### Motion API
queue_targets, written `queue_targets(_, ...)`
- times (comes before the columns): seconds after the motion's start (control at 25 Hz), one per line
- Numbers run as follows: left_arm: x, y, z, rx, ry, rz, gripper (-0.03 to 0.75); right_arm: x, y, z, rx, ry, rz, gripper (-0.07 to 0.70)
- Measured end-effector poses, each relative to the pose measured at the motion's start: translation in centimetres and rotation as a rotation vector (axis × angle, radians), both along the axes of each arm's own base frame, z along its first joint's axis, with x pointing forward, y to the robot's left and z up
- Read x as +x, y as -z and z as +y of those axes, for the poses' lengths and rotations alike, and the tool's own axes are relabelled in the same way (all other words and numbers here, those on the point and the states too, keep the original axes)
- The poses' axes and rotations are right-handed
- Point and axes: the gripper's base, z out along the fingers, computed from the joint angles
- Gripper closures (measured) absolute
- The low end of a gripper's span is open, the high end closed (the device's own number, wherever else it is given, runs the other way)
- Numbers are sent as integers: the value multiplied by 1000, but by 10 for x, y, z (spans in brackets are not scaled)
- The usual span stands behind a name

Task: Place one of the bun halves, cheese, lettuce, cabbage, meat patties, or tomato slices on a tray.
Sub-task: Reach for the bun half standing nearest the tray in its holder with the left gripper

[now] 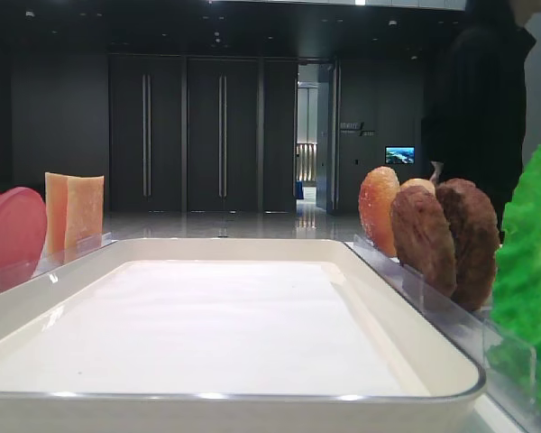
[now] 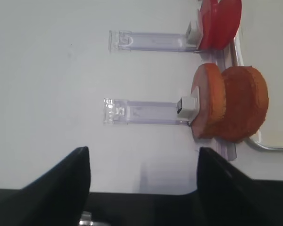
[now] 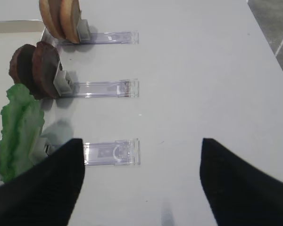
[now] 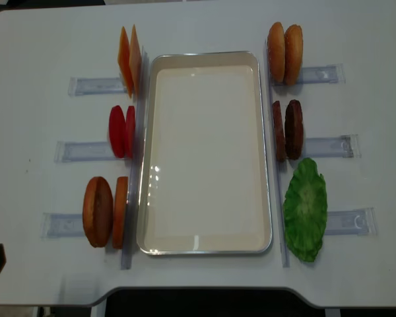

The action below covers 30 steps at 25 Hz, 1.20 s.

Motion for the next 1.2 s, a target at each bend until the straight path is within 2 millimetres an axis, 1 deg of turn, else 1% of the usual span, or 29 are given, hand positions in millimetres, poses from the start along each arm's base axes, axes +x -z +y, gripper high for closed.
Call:
queue_targets(0.04,0,0,0,0,0,0,181,0,0,0,0,0,0,142)
queue_targets(0.08,4,-3,0,-5,-4,25,181,0,0,0,0,0,0,142)
queue_targets(0.2,23,-9,1,-13,-10,115,181,0,0,0,0,0,0,142)
queue_targets(0.24,36,-13,1,-16,-14,165,181,0,0,0,0,0,0,142)
queue_targets(0.44,73,-22,3,-20,-15,290,181,0,0,0,1,-1,0,142)
queue_targets(0.56,94,-27,4,-15,-17,337,181,0,0,0,1,0,0,142)
queue_targets(0.68,111,-30,5,-12,-18,369,181,0,0,0,1,0,0,142)
queue_targets(1.0,146,-32,9,12,-27,428,181,0,0,0,1,0,0,142)
queue_targets(1.2,163,-25,9,2,-42,477,181,0,0,0,1,0,0,142)
